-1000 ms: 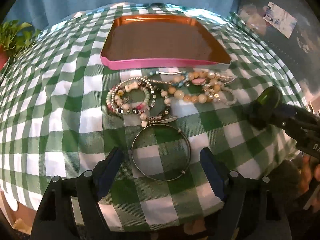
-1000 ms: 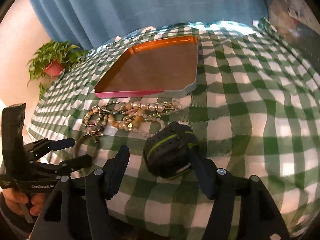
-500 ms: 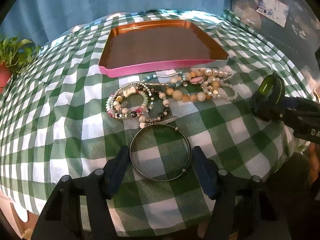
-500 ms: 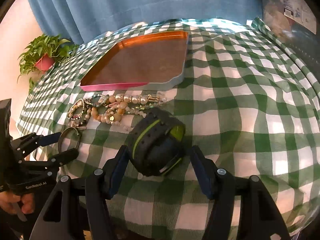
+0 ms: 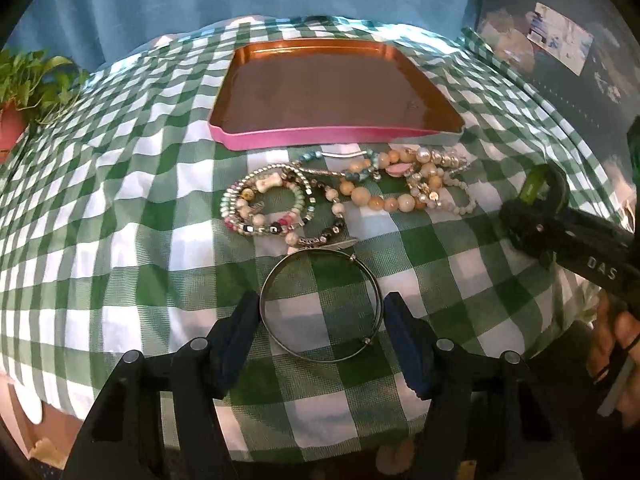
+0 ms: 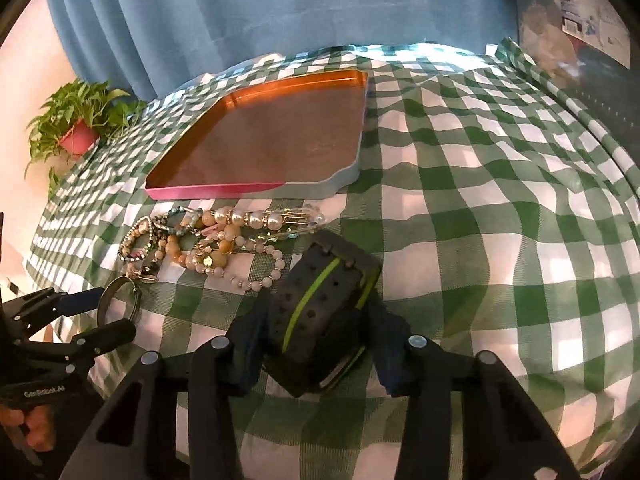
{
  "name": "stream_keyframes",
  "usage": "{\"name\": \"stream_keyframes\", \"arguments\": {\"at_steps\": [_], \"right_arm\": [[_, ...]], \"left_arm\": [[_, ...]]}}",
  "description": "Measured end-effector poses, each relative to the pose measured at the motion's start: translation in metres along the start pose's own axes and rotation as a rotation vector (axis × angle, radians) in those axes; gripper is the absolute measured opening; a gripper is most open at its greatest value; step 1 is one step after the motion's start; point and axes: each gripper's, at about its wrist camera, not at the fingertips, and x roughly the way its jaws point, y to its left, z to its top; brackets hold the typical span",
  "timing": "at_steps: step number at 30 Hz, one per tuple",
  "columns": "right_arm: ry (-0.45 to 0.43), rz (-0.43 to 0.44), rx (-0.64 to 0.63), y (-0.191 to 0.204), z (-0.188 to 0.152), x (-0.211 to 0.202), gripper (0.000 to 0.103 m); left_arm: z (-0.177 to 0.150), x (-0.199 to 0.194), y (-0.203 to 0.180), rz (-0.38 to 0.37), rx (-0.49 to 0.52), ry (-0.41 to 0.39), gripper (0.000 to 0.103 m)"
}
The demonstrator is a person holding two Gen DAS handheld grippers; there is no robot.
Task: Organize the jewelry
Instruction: 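Lift the watch with the right tool while the left tool lifts the bangle toward the tray, then lower the watch into the tray and open the right tool while the left tool releases the bangle there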
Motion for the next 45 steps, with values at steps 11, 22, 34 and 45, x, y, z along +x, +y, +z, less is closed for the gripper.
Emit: {"name": "stream_keyframes", "arguments": {"at_steps": [11,22,34,45], "right_arm": [[-0.043,0.005,0.054,0.012,0.009,-0.054,0.041],[-0.137,0.013,-0.019,0.068,-0.006,-0.158,0.041],[-0.224,0.066,-0.096,0.106,-0.005,-0.224,0.041],[-0.245,0.081,-0.100,0.091,0.046,-0.221,0.041]], "left_arm": [[-0.004,-0.060,0.000,0.026,-0.002,-0.115,0.064],[-0.022,-0.178,-0.002,0.006,0.012,-0.319,0.064],[-0.016,-0.261,-0.012,-0.023,0.008,-0.443,0.064],[0.039,-0.252,-0.034,0.037,0.046,-0.470,0.064]]}}
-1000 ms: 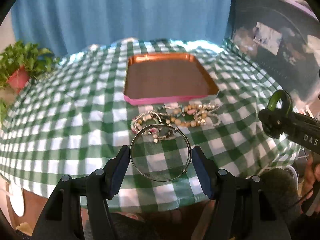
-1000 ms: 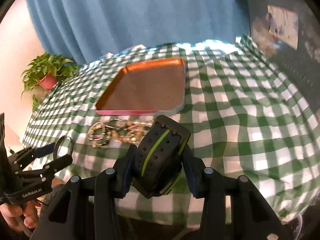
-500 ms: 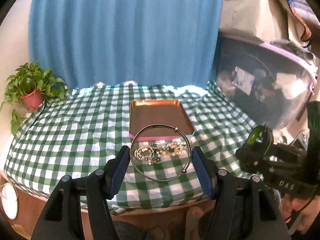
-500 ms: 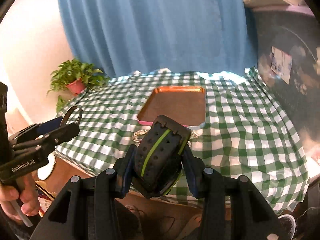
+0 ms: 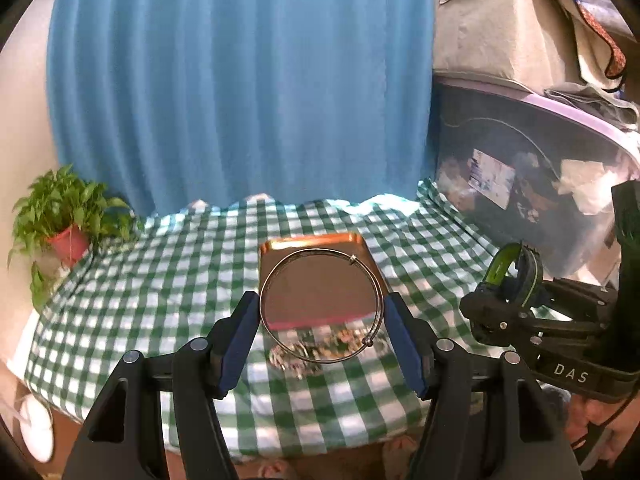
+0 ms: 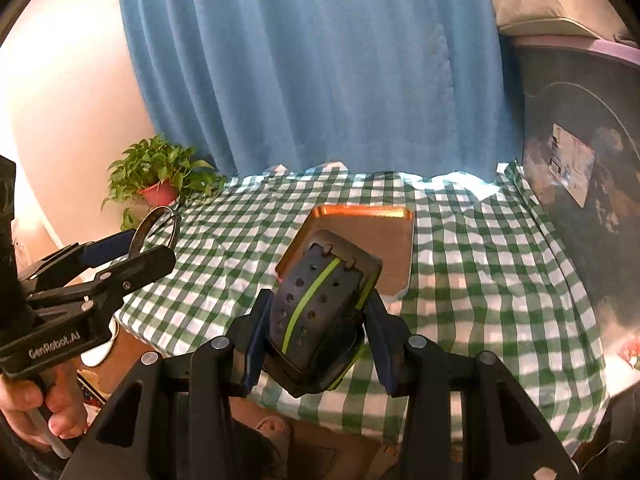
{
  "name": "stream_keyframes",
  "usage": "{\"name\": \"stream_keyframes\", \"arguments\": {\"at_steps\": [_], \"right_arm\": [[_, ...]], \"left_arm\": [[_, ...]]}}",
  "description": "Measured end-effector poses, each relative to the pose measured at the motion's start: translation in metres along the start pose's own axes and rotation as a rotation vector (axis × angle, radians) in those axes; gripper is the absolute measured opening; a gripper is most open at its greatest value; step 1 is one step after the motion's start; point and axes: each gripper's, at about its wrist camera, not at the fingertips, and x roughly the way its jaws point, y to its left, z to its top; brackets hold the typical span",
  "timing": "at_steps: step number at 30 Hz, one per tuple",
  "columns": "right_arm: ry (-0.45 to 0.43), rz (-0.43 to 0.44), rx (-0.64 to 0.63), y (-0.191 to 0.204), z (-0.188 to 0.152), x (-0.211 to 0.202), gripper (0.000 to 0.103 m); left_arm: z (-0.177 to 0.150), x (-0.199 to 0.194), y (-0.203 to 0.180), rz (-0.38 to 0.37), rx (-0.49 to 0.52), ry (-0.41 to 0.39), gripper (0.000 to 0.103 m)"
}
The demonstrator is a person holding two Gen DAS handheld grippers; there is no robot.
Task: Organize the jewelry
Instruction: 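Lower the watch into the tray and open the right tool while the left tool releases the bangle there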
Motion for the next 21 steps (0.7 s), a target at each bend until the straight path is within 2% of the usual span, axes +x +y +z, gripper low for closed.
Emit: {"name": "stream_keyframes", "arguments": {"at_steps": [7,10,13,16,18,21], "right_arm": [[-0.059,-0.035,-0.047,0.000,0.036,0.036,0.041],[-0.067,-0.044,-0.065,-0.007,0.050,0.055,0.041],[-0.069,-0.055,-0.088,-0.014,0.058,0.078,0.041],[-0.071,-0.072,-0.132,-0.016,0.062,0.105,0.041],[-0.064,-0.094,-0.136,-0.020,0.063,0.134,0.041],[-0.039,-0.029,-0.065,-0.032,0.060,0.171,0.042]], "left_arm": [[0.030,0.045,0.002,0.013,0.050,-0.025,0.064],[0.041,0.068,0.008,-0.015,0.049,-0.036,0.064],[0.045,0.096,0.015,-0.013,0.038,-0.042,0.064],[0.045,0.136,0.029,-0.013,-0.016,-0.021,0.064],[0.042,0.169,0.044,-0.040,-0.079,0.022,0.064],[0.035,0.215,0.059,-0.045,-0.130,0.065,0.064]]}}
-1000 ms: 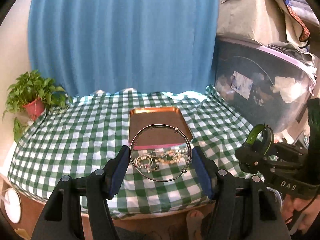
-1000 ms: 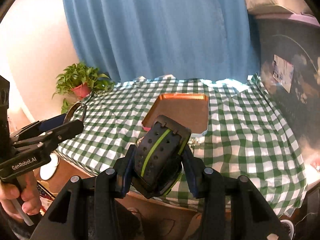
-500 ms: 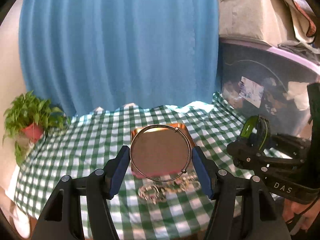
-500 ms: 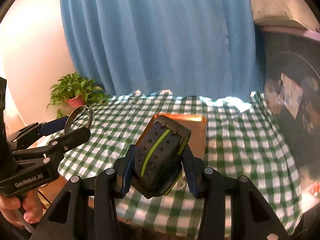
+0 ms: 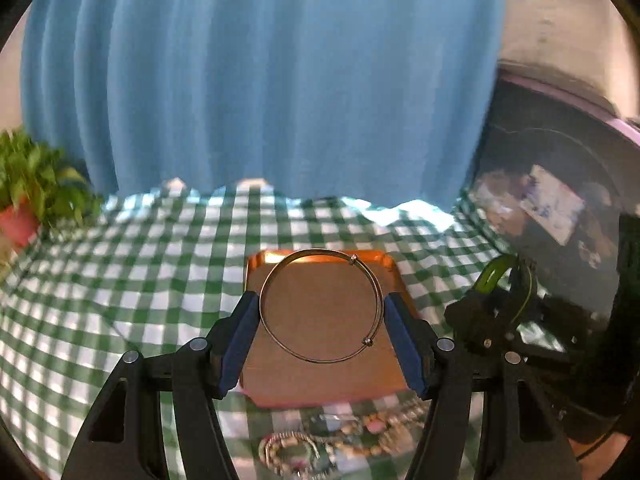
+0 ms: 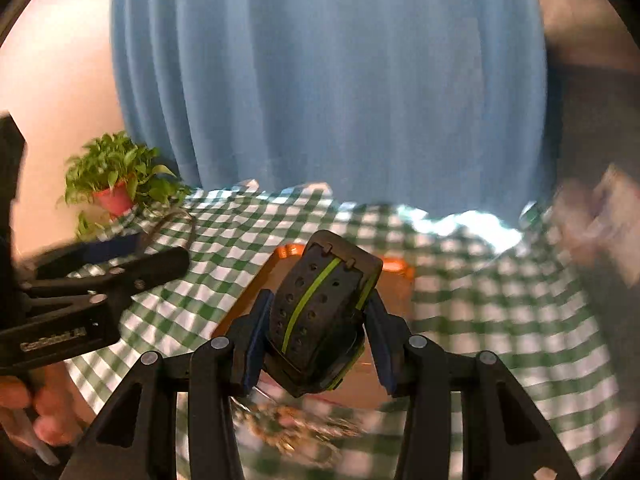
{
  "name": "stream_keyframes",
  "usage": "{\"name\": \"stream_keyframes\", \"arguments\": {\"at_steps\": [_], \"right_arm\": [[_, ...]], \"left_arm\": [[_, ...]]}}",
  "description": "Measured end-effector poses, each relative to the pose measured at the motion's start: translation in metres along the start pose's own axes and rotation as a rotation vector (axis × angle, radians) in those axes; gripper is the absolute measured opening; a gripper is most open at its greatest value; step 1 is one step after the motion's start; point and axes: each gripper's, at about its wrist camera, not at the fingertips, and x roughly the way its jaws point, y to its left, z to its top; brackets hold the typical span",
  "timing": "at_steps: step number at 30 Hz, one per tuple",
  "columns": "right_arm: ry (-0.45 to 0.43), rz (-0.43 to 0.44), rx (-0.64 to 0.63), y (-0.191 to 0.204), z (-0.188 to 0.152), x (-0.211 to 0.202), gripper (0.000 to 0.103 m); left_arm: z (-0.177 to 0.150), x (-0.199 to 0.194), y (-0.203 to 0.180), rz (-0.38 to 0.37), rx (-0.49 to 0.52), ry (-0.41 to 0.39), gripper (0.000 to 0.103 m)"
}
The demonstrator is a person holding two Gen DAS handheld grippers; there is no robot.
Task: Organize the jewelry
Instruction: 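Lower the watch into the tray and open the right tool while the left tool releases the bangle there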
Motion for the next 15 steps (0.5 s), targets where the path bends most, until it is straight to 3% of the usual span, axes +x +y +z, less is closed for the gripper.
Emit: {"name": "stream_keyframes", "arguments": {"at_steps": [6,10,15], "right_arm": [[0.098,0.014,0.071,-0.026,-0.019,0.099,0.042],[0.194,0.017,0.096,-0.039,-0.030,0.147,0.042],[0.187,0.007,0.101,-0.042,-0.040,0.162,0.042]], "left_arm": [[-0.015,0.076,0.008,0.094,0.044,0.003,0.064],[-0.032,0.121,0.016,0.051,-0.005,0.090,0.064],[-0.034,0.159,0.028,0.021,-0.074,0.216,0.064]]}}
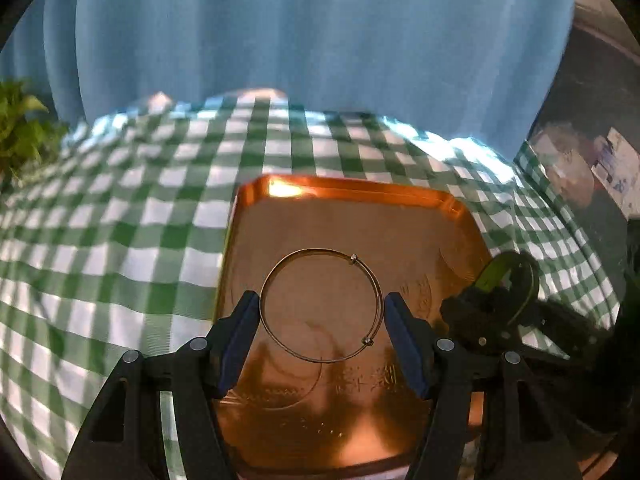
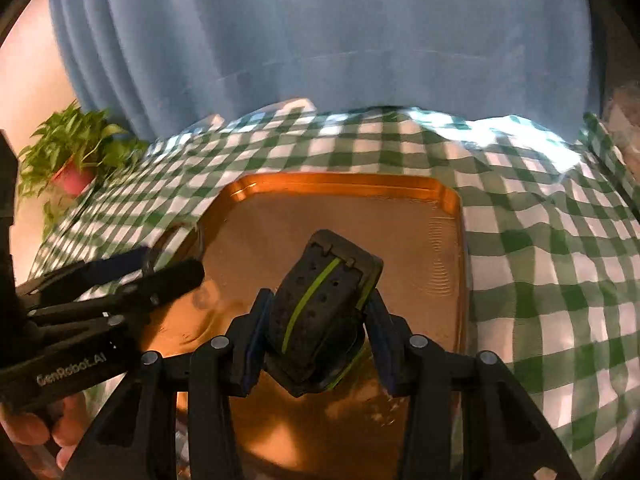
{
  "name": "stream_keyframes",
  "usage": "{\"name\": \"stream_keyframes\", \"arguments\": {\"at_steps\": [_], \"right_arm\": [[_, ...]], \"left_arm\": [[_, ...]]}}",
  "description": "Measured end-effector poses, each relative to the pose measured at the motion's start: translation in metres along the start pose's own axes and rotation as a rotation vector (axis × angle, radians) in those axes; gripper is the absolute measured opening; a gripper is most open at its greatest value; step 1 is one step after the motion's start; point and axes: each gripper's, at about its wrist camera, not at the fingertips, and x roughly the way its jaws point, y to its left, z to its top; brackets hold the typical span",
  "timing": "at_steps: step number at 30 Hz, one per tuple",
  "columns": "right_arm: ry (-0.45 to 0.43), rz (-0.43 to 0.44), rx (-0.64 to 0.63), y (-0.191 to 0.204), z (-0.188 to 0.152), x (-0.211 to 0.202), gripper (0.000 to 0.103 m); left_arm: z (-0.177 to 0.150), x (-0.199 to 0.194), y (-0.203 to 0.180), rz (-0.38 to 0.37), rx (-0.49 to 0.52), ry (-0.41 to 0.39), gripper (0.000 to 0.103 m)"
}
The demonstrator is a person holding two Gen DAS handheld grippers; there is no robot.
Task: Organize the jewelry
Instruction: 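Lower the watch into the tray and open the right tool while the left tool releases the bangle there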
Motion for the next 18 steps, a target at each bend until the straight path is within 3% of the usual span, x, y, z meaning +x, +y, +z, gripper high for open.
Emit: {"name": "stream_keyframes", "arguments": {"at_steps": [4,9,13,15,18], "right_arm": [[0.000,-0.040,0.021,-0.007,-0.002,0.010,0.042],[-0.006,-0.090,-0.051,-0.002,0.000,0.013,0.042],[0.010,-0.083,-0.067,0.000,-0.002,0.018,0.042],[0.012,-0.123,-0.102,0.005,-0.003,0.019,0.043],[0.002,-0.148,-0.129,0.010,-0.006,0.020,0.052]], "left_arm": [[0.006,0.015,0.010,0.003,-0.026,0.026,0.064],[0.001,0.035,0.005,0.074,0.020,0.101,0.064],[-0.003,0.030,-0.003,0.110,0.079,0.079,0.064],[-0.005,0.028,-0.003,0.103,0.085,0.070,0.065],[-0.007,0.027,-0.004,0.141,0.107,0.077,0.073]]}}
